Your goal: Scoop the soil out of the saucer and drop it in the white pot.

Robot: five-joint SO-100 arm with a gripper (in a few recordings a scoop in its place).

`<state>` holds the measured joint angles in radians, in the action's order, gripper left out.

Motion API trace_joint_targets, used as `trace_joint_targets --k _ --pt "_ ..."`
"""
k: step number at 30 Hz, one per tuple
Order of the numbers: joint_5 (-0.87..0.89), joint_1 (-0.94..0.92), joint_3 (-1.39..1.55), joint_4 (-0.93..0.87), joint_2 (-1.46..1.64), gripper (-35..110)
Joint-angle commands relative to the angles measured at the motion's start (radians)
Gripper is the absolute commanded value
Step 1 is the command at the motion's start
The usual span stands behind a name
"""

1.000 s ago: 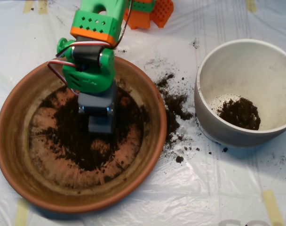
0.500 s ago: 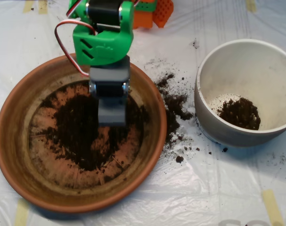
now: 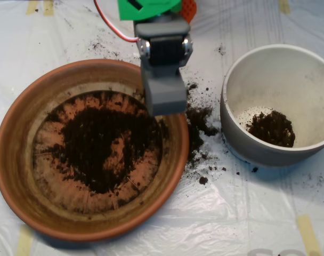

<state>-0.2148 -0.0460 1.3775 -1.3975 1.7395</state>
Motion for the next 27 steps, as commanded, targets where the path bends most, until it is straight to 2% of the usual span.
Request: trace_joint_targets --k 1,9,18,22,24,27 --pt "-0.005 0.054 -0.169 -0.063 0.092 -1" --pt "0.014 0.262 -0.379 -0.161 -0.026 -1" --pt "0.031 0.463 -0.39 -0.149 -0.087 0" --pt "0.029 0.518 -0.39 -0.138 -0.124 1" --pt "0.058 0.523 -0.39 -0.14 -0.153 7" --pt "0.069 0.52 -0.385 -0.141 -0.181 9"
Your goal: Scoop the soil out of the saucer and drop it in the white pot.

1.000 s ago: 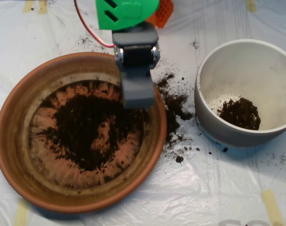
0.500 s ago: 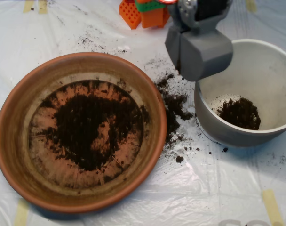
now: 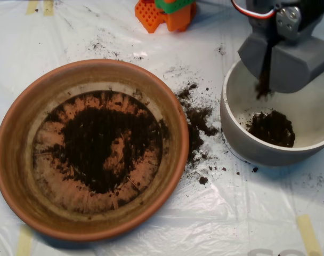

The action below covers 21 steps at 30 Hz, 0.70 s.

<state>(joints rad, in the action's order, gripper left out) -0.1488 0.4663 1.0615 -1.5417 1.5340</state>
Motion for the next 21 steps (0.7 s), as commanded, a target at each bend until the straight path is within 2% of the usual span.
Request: trace_joint_targets --k 1,18,21 --pt "0.005 0.008 -0.067 0.0 0.02 10" --pt "-0.005 0.012 -0.057 -0.043 0.048 35" --pt "-0.009 0.015 -0.054 -0.049 0.049 36"
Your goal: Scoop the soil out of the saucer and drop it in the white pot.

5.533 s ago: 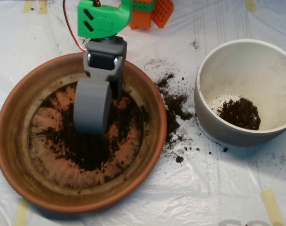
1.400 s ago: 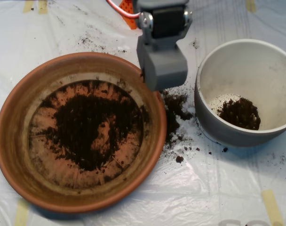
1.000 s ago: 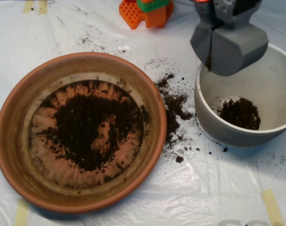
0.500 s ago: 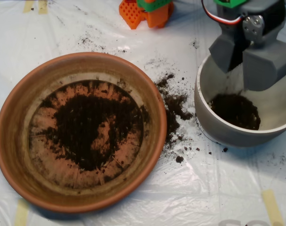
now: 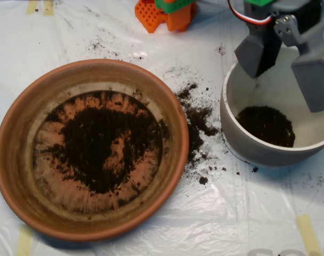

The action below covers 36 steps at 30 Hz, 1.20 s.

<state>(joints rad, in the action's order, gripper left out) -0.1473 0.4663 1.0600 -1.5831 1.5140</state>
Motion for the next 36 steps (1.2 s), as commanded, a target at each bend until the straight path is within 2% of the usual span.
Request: trace_joint_targets --k 1,11,17,20,30,36 --pt "-0.012 0.015 -0.049 -0.008 0.069 35" --pt "0.015 -0.072 -0.169 -0.046 0.103 36" --pt "0.012 -0.314 -0.153 0.014 0.195 32" --pt "-0.012 -0.445 -0.12 0.032 0.207 37" --pt "-0.107 -0.672 0.715 0.488 0.598 40" --pt "-0.091 -0.775 0.91 0.565 0.611 41"
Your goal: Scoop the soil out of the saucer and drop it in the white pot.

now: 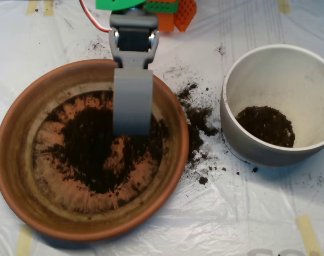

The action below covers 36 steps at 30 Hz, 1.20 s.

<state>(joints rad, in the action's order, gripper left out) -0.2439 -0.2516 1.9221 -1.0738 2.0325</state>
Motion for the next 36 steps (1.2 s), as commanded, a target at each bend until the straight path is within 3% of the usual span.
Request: trace_joint_targets --k 1,10,18,36 --pt "0.012 -0.077 0.074 0.074 0.092 42" --pt "0.046 -0.236 0.19 0.199 -0.029 46" --pt "0.031 -0.27 0.201 0.299 -0.196 49" --pt "0.034 -0.258 -0.331 -0.041 -0.698 48"
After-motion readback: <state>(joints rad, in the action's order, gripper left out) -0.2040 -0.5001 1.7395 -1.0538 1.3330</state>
